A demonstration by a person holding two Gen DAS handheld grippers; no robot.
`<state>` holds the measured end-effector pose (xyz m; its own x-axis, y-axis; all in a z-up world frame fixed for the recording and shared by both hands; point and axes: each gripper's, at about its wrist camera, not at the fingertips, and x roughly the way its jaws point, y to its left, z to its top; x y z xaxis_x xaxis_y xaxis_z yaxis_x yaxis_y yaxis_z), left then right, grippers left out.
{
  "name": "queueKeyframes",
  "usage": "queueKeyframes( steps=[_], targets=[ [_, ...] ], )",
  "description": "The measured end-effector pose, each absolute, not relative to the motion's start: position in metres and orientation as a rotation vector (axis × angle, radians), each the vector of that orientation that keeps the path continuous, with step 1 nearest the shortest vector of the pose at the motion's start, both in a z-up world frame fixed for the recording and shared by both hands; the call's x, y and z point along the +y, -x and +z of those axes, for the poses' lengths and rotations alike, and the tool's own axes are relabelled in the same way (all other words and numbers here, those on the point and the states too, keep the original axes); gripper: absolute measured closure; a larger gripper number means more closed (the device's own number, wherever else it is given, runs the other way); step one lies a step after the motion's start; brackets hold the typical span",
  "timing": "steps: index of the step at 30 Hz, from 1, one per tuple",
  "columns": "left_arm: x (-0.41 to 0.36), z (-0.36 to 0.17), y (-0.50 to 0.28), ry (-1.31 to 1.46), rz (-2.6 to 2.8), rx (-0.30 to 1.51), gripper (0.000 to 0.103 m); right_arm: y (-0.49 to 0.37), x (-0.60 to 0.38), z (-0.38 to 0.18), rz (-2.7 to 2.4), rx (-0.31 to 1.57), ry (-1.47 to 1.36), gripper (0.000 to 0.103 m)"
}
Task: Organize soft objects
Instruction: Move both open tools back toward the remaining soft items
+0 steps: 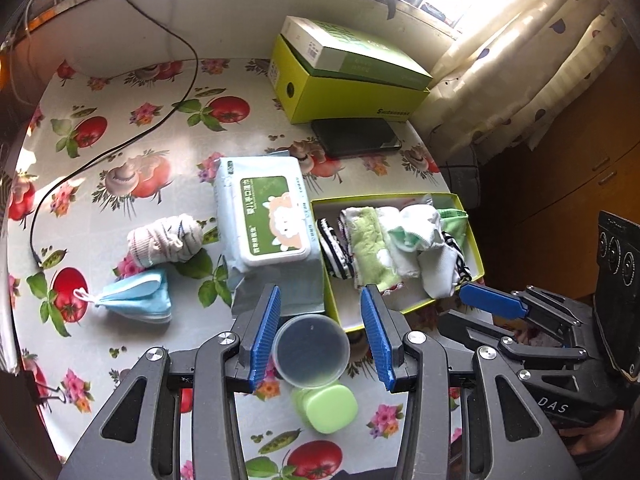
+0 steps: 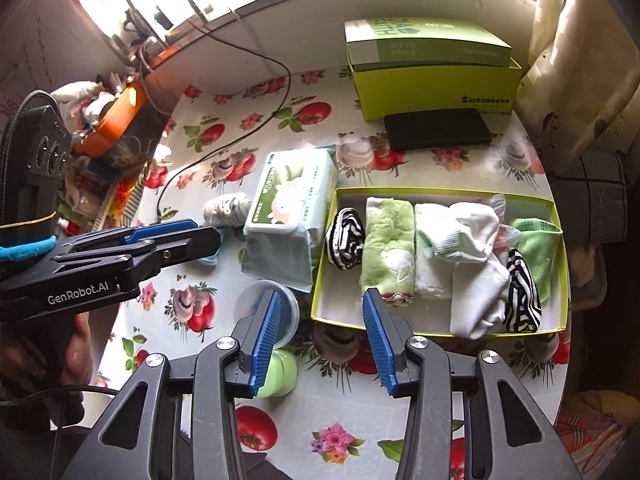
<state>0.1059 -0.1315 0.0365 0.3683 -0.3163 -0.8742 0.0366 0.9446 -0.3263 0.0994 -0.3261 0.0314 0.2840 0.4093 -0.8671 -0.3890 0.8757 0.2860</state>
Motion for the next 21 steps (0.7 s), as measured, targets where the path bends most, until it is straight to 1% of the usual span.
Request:
queueKeyframes(
  steps=[21],
  targets=[
    [-0.068, 0.024, -0.071, 0.400, -0.125, 1.171, 0.060, -0.083, -0.270, 0.036, 0.627, 1.193, 0.085, 0.060]
  ],
)
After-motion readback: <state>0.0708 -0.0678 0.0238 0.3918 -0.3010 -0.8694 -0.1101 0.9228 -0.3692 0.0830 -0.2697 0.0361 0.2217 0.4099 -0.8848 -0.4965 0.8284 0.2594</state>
